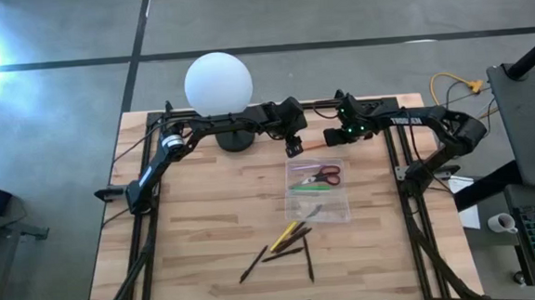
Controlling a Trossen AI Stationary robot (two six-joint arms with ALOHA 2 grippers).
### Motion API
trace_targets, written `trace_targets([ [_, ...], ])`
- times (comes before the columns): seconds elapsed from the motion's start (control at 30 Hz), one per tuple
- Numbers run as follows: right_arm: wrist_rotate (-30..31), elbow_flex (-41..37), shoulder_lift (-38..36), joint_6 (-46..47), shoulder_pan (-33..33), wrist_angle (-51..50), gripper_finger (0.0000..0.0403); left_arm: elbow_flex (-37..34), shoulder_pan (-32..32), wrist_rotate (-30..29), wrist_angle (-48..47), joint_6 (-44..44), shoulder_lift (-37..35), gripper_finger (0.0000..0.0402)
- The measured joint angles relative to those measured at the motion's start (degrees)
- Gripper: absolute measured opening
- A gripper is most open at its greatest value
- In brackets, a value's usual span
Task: Pick & place school supplies into a supply box
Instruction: Put the orange pencil into the supply box
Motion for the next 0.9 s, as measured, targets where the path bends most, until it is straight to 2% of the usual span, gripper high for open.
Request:
trace_targets([
  [0.9,-0.7,0.1,1.8,-1.1,-1.9,0.8,0.0018,-0.2,-0.1,1.0,0.0,-2.4,0.0,0.0191],
])
